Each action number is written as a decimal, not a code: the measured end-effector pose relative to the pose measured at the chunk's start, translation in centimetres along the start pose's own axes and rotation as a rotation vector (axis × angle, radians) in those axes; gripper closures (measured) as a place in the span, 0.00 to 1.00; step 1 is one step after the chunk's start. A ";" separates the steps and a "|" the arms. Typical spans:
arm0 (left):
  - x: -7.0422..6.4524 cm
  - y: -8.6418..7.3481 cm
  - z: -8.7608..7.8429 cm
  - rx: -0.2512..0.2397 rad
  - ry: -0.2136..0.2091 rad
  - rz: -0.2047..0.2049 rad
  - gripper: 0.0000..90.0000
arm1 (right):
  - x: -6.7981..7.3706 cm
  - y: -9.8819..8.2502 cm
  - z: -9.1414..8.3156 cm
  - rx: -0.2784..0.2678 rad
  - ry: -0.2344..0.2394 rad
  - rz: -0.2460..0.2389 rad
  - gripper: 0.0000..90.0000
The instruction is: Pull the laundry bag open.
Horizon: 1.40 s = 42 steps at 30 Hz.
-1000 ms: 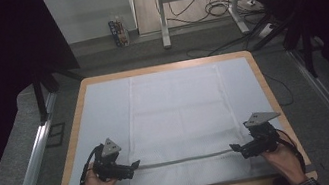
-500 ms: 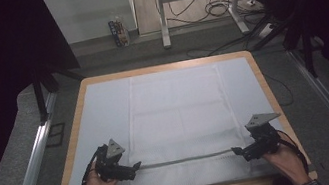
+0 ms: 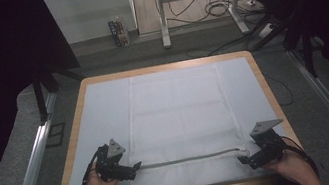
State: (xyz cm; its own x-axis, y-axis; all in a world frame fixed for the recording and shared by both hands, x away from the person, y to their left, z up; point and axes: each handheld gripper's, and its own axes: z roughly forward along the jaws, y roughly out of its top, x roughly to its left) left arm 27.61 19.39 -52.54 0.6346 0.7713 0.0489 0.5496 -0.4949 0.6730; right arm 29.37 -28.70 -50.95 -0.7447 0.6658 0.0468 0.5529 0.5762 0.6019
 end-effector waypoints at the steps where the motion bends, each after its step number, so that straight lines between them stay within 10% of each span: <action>1: 0.0 0.0 0.0 0.006 0.000 0.003 0.01 | 0.0 0.0 0.1 0.005 0.002 0.002 0.00; 16: -0.1 0.0 0.3 0.018 -0.003 0.012 0.01 | -0.8 -0.2 0.5 0.009 -0.079 0.060 0.07; 21: -0.1 0.0 0.3 0.017 -0.004 0.010 0.01 | -0.2 -0.1 0.9 0.047 -0.114 0.000 0.10; 42: -0.4 0.1 0.3 0.022 0.004 0.028 0.01 | 2.3 -0.4 -0.2 0.039 -0.112 0.023 0.88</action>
State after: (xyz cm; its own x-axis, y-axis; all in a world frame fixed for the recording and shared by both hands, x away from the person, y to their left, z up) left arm 27.63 18.88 -52.72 0.6480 0.7583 0.0707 0.5431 -0.5252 0.6551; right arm 27.38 -27.48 -50.92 -0.6865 0.7265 -0.0306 0.5850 0.5768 0.5702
